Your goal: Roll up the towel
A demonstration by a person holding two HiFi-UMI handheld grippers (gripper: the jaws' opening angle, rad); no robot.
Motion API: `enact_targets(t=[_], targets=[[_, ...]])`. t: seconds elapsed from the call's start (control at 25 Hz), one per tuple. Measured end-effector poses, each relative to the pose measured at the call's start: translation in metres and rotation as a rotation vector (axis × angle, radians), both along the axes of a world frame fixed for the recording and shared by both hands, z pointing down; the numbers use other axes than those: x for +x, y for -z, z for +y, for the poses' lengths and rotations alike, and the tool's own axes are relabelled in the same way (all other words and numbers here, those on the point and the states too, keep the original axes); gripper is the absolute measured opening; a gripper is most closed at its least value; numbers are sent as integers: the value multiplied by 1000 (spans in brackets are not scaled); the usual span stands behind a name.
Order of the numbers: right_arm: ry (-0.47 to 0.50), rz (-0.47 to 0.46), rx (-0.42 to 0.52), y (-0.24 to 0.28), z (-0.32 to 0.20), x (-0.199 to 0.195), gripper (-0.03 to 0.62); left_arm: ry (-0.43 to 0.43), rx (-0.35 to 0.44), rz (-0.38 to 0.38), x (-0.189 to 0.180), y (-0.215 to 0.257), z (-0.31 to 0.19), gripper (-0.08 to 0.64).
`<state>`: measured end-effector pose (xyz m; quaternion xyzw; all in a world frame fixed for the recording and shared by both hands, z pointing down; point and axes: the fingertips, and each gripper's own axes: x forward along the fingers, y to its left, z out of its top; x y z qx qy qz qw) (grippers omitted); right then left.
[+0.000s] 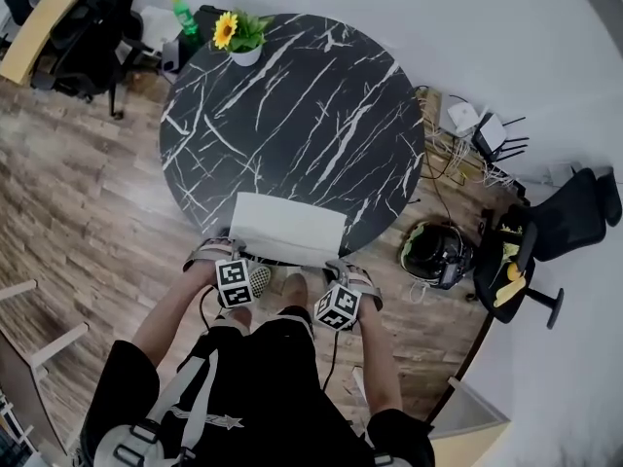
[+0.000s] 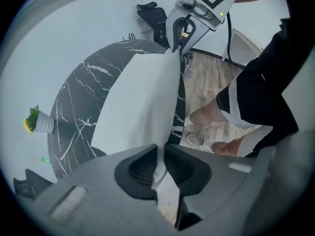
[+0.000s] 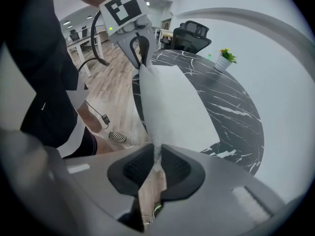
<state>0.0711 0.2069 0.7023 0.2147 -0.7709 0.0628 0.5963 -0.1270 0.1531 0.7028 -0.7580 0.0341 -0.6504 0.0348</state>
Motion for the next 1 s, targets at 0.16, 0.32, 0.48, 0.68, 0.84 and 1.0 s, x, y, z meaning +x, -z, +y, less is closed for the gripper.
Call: enact_targets(t=[0.16, 0.32, 0.48, 0.68, 0.84, 1.0], targets=[[-12, -1, -22, -1, 4, -2, 54, -5, -9, -3, -1, -1, 3, 58], [-39, -15, -64, 0, 2, -2, 55, -4, -19, -6, 0, 0, 0, 63], [-40, -30, -98, 4, -2, 0, 57, 0, -39, -9, 1, 3, -5, 63], [-47, -45, -128, 9, -10, 2, 58, -1, -58, -16, 3, 7, -13, 63], [-47, -51, -137, 11, -18, 4, 58, 1, -65, -25, 5, 8, -20, 63], [-43, -54, -146, 12, -27, 6, 58, 8, -71, -30, 6, 9, -28, 63]])
